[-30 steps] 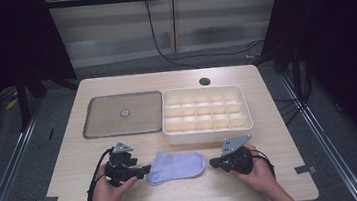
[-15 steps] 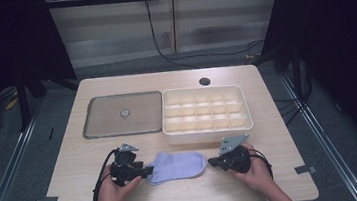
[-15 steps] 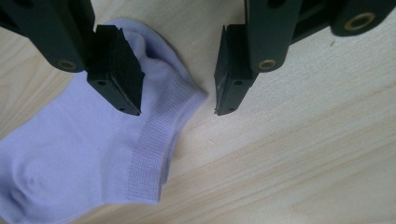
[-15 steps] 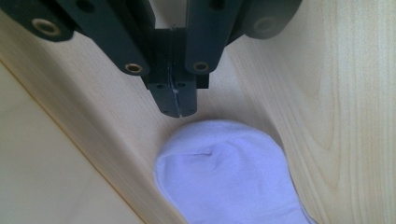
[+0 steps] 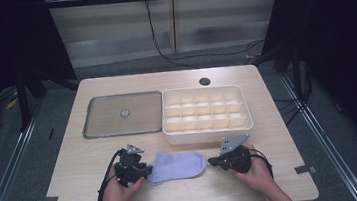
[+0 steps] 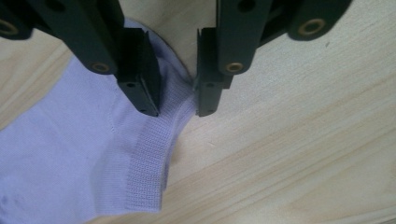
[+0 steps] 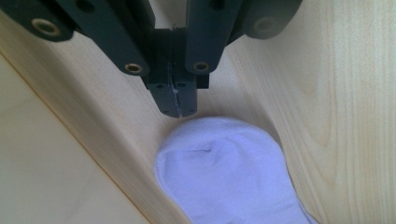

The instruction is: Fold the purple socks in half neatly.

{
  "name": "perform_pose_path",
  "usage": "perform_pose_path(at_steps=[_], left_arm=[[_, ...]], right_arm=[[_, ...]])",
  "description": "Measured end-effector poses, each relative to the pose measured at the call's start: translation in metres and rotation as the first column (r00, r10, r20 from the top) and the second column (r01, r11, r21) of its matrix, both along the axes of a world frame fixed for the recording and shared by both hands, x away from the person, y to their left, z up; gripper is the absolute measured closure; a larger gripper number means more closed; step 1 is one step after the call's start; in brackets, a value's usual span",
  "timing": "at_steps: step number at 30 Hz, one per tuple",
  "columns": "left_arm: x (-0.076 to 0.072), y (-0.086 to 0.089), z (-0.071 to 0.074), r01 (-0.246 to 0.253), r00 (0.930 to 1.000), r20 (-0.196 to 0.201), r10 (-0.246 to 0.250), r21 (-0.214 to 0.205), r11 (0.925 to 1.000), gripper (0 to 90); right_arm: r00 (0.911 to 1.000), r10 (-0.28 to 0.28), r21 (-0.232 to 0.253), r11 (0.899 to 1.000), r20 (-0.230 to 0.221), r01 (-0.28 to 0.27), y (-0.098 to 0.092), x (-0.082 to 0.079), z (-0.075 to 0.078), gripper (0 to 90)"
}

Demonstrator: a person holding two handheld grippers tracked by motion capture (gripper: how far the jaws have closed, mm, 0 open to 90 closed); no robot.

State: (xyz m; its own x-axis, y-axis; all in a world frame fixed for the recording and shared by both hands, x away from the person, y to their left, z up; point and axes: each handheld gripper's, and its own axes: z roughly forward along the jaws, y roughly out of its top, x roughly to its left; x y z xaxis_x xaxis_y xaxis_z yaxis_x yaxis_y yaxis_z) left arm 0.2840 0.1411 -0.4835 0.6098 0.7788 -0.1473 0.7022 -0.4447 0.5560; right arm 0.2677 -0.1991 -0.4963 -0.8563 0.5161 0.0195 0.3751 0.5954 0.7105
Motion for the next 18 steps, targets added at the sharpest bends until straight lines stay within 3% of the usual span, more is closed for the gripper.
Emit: perform_pose_path(at_steps=[8,14,18], left_arm=[[0.0041,0.0031,0.0004,0.002,0.9991,-0.042,-0.003,-0.027,0.9996,81.2],[0.0061,0.0072,0.0031,-0.006,0.9962,-0.087,-0.002,-0.086,0.9963,82.7],[0.0065,0.0093,0.0085,-0.007,0.996,-0.089,-0.003,-0.11,0.9939,82.9]], right_arm=[[1.0,0.009,-0.009,1.0,0.0,-0.009,0.0027,-0.0008,0.0,90.0],[1.0,0.0,0.009,1.0,-0.002,0.0,0.0015,0.0003,0.0015,90.0],[1.0,-0.002,0.022,1.0,-0.003,0.002,0.0029,0.0015,0.0033,90.0]])
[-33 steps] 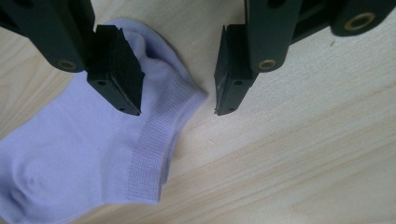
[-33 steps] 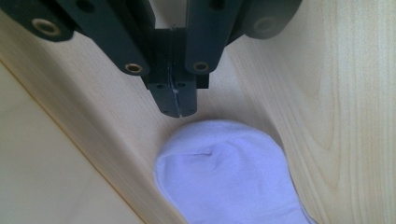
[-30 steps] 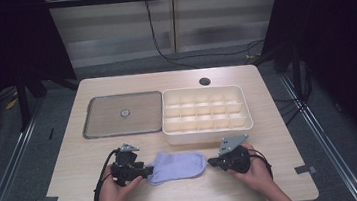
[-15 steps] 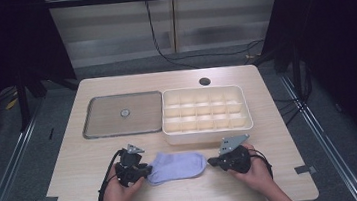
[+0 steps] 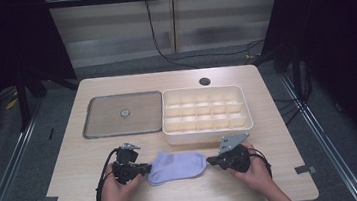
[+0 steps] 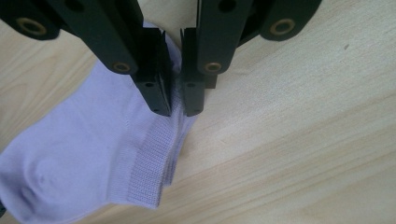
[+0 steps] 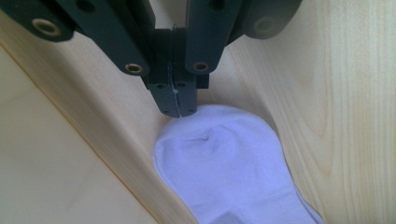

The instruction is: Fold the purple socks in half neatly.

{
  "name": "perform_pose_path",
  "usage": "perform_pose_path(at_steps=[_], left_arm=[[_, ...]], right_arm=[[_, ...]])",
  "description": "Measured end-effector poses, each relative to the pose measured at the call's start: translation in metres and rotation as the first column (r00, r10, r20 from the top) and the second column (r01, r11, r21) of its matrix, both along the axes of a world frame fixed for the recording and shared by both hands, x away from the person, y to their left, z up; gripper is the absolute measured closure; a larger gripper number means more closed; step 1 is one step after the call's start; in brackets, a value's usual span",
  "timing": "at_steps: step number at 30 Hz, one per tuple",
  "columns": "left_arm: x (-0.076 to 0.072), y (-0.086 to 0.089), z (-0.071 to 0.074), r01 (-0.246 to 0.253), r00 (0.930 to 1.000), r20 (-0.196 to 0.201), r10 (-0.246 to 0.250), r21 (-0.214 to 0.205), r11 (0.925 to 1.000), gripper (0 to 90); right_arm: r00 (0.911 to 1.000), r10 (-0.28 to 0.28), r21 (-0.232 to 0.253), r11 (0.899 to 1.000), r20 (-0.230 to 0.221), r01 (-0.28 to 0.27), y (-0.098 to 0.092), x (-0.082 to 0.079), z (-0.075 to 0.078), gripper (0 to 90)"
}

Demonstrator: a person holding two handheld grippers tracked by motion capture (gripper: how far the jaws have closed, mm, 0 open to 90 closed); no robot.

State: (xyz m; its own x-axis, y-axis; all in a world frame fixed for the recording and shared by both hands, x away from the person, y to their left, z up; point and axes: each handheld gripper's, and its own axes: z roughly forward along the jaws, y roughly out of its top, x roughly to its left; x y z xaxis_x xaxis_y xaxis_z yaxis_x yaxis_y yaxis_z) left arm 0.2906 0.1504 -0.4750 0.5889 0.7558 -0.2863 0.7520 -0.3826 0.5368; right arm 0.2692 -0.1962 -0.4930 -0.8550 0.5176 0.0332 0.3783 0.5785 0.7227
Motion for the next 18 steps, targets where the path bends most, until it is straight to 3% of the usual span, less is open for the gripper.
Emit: perform_pose_path(at_steps=[18], left_arm=[[-0.001,0.0,0.017,0.048,0.9988,-0.003,-0.048,-0.069,0.9965,82.9]], right_arm=[[1.0,0.0,-0.013,1.0,-0.002,0.0,0.01,0.002,0.0,90.0]])
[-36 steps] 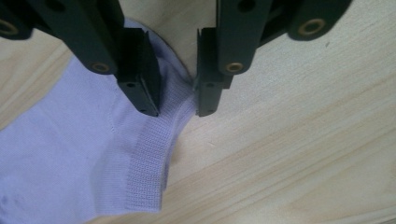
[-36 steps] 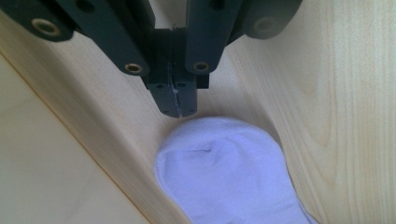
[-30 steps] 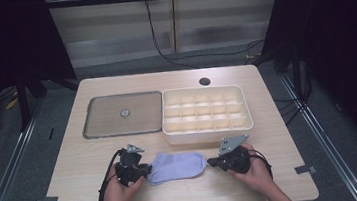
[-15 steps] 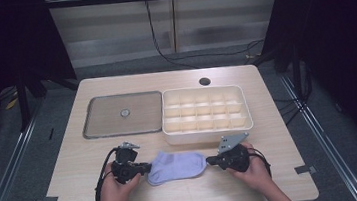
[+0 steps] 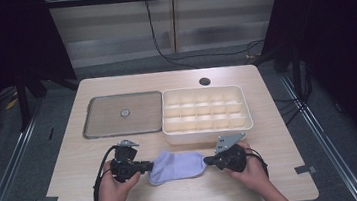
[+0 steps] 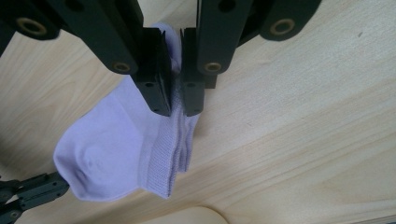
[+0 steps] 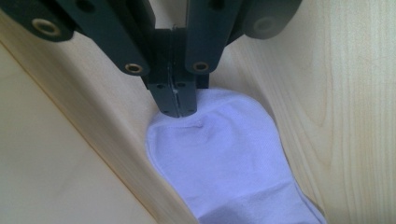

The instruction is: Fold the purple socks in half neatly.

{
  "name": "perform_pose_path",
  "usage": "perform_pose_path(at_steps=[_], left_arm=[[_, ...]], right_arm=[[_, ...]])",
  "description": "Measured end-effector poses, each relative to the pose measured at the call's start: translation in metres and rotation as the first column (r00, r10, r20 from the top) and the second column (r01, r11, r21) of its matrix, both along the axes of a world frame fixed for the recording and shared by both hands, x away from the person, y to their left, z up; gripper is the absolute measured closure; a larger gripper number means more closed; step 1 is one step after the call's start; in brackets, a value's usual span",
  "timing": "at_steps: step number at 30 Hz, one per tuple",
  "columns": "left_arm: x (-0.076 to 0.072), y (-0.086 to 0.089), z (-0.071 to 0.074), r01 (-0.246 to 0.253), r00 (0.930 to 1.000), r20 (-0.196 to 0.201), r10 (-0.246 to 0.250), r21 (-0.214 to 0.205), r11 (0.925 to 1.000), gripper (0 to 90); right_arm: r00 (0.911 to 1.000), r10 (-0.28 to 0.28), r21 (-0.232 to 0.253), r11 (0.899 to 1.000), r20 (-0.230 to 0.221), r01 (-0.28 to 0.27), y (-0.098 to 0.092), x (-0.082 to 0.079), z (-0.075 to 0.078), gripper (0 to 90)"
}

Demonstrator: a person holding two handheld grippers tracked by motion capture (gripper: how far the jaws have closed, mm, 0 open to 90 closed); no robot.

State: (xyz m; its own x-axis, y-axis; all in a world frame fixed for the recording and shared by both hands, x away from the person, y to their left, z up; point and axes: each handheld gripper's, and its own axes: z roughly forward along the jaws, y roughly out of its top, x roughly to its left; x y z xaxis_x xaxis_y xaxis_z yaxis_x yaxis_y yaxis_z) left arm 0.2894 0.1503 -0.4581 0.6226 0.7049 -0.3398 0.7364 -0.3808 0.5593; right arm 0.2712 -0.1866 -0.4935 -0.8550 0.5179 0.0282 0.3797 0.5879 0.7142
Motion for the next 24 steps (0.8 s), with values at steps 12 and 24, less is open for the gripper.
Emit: perform_pose_path(at_steps=[12,24], left_arm=[[0.0,0.001,0.005,0.004,1.0,-0.007,-0.005,-0.036,0.9993,83.0],[0.004,0.0,0.007,-0.001,0.9998,-0.018,0.0,-0.072,0.9974,82.9]], right_arm=[[1.0,-0.001,0.009,1.0,0.008,0.0,0.001,-0.001,0.005,90.0],[0.9955,-0.094,0.013,0.996,0.014,0.094,0.004,0.014,0.0,90.0]])
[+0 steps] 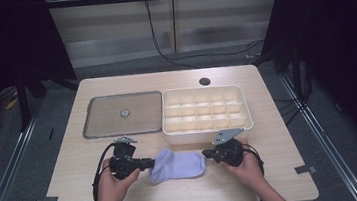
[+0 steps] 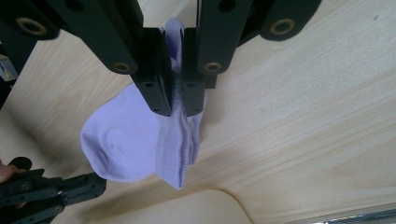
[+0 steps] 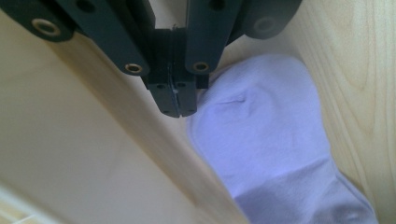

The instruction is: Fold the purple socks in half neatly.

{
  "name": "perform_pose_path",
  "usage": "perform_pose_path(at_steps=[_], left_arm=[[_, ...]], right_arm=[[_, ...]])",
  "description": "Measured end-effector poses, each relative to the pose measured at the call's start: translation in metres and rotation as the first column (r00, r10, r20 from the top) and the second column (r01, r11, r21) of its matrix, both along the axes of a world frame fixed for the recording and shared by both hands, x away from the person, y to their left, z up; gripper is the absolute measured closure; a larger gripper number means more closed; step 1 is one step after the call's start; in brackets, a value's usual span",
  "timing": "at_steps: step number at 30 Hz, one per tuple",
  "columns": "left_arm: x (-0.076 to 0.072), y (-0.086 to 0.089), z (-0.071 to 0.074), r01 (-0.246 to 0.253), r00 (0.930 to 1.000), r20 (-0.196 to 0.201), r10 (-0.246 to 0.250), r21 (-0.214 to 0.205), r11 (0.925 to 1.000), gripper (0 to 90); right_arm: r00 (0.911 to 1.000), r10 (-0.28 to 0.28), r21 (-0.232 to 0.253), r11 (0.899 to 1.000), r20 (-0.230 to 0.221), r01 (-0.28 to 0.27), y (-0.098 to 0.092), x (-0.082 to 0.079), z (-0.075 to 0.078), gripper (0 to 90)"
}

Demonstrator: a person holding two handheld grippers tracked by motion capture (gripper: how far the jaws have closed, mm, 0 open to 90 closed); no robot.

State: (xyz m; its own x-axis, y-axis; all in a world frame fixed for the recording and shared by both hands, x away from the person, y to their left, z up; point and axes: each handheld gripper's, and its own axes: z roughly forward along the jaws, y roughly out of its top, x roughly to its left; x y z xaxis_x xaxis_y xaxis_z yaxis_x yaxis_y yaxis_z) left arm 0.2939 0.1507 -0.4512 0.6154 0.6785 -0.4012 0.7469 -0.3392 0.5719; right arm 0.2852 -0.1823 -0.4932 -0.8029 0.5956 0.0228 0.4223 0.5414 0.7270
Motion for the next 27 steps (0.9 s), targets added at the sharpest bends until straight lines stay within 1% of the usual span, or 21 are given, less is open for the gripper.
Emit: perform_pose_path(at_steps=[2,3,5,6,7,10,12,15,16,18,20,24,27], left_arm=[[0.0,-0.001,0.001,0.007,1.0,-0.002,-0.007,-0.003,1.0,82.9],[0.0,-0.001,0.002,0.008,0.9999,-0.007,-0.009,-0.01,0.9999,82.9],[0.001,-0.001,0.004,0.006,1.0,-0.007,-0.006,-0.02,0.9998,82.9],[0.001,-0.001,0.006,0.01,0.9999,-0.012,-0.01,-0.025,0.9996,82.9],[0.001,-0.001,0.007,0.007,0.9999,-0.008,-0.007,-0.029,0.9996,83.0],[0.001,-0.002,0.009,0.008,0.9999,-0.013,-0.008,-0.039,0.9992,83.0],[0.002,-0.003,0.009,0.01,0.9998,-0.018,-0.011,-0.054,0.9985,83.0],[0.003,-0.005,0.01,0.018,0.9996,-0.022,-0.019,-0.051,0.9986,83.0],[0.003,-0.006,0.01,0.018,0.9996,-0.021,-0.019,-0.049,0.9987,83.0],[0.003,-0.008,0.011,0.02,0.9995,-0.024,-0.021,-0.052,0.9985,83.1],[0.004,-0.009,0.012,0.025,0.9992,-0.029,-0.027,-0.048,0.9985,83.5],[0.005,-0.012,0.013,0.022,0.9991,-0.036,-0.023,-0.04,0.999,84.6],[0.006,-0.012,0.013,0.028,0.9986,-0.045,-0.029,-0.036,0.999,85.1]], right_arm=[[0.9999,0.013,0.005,1.0,-0.005,-0.013,0.003,-0.002,0.0,90.0],[0.9998,0.019,0.0,1.0,-0.003,-0.019,0.005,-0.002,0.0,90.0],[0.9995,0.027,-0.008,1.0,-0.013,-0.027,0.009,-0.004,-0.001,90.0],[0.9994,0.032,-0.02,0.999,-0.013,-0.032,0.01,-0.005,-0.002,90.0],[0.9992,0.037,-0.031,0.999,-0.015,-0.037,0.012,-0.006,-0.003,90.0],[0.999,0.041,-0.035,0.999,-0.016,-0.041,0.013,-0.007,-0.003,90.0],[0.9989,0.04,-0.025,0.999,-0.024,-0.041,0.012,-0.007,-0.002,90.0],[0.9983,0.047,-0.024,0.999,-0.035,-0.047,0.012,-0.008,-0.002,90.0],[0.9981,0.058,-0.02,0.998,-0.022,-0.058,0.012,-0.007,-0.003,90.0],[0.9978,0.06,-0.029,0.998,-0.028,-0.061,0.013,-0.008,-0.003,90.0],[0.9965,0.079,-0.036,0.996,-0.027,-0.08,0.016,-0.01,-0.005,89.9],[0.9964,0.077,-0.038,0.996,-0.036,-0.078,0.017,-0.01,-0.006,89.9],[0.9959,0.084,-0.035,0.996,-0.034,-0.085,0.017,-0.01,-0.006,89.9]])
